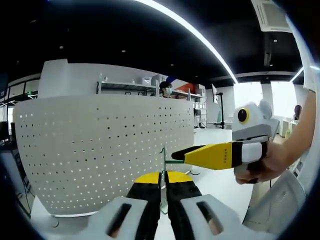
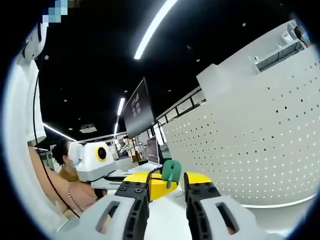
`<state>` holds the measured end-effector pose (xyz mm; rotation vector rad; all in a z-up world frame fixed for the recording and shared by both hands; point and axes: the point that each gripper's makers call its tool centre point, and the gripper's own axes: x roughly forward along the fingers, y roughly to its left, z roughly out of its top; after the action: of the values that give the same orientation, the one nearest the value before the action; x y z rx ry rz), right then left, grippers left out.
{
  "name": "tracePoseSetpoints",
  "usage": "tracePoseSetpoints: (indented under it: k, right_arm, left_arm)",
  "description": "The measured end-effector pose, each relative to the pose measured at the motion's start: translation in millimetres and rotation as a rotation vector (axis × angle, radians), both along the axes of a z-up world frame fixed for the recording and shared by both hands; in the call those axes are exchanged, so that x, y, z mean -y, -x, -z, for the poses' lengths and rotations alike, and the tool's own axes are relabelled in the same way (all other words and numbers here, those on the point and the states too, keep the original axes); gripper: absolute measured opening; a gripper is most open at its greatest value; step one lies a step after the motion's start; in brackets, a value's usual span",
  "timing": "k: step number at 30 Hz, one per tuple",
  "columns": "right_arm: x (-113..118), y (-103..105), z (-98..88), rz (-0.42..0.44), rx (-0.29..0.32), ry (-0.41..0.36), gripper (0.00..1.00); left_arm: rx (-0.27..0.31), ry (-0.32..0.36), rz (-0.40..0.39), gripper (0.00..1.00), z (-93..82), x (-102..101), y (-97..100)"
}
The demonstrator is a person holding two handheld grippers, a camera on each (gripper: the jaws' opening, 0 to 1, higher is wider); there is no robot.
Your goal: Insert the hook assembly into the mounting plate slot until the hook locks in place.
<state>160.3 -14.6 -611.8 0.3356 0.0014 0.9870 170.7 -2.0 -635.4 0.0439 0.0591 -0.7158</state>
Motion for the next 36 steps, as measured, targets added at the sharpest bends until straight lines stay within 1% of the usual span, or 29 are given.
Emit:
tracePoseSetpoints:
  k: [3,5,9,12,16,18,20,25,27,36]
  right_arm:
    - [-0.7,-1.2,-0.9,0.001,-0.003,-0.007,0.21]
    - [-1.4,-2.6,0.7,0.006,0.000,0.006,0.18]
    - [-2.4,-3.2,-0.1,0.010,-0.007,-0.009,0.16]
    - [-3.0,-3.4,0.5,0.009,-0.009,-0.010,0.12]
    - [-3.5,-5.2,1.8,0.016,-0.017,-0.008,0.11]
    - [-4.1,-4.6,2.4,0.016,-0.015,-0.005,0.10]
    - [-4.2,-4.2,2.2,0.014,-0.013,-0.008,0.06]
    - [-4.5,-6.2,3.8,0.022,-0.011,0.003,0.03]
    - [-3.7,-6.8,2.8,0.029,-0.003,0.006,0.03]
    - [-3.9,-8.4,4.1,0.038,-0.013,0.006,0.03]
  left_arm:
    - [-0.004,0.001,0.000,0.02,0.7,0.6,0.0]
    - [-0.003,-0.001,0.000,0.02,0.6,1.2,0.1]
    - [-0.001,0.003,0.001,0.02,-1.0,2.3,0.0]
    - [0.000,0.004,0.001,0.02,-1.7,2.3,-0.3]
    - [-0.001,0.008,-0.002,0.02,-1.7,2.0,-0.4]
    - [0.000,0.010,-0.001,0.02,-2.1,2.7,-0.6]
    - [-0.001,0.012,0.000,0.02,-2.5,3.4,-0.5]
    - [-0.001,0.020,0.001,0.02,-3.2,4.5,-1.2]
    - [0.001,0.017,0.001,0.02,-3.3,4.5,-1.3]
    - [-0.001,0.022,-0.008,0.02,-3.6,5.4,-1.9]
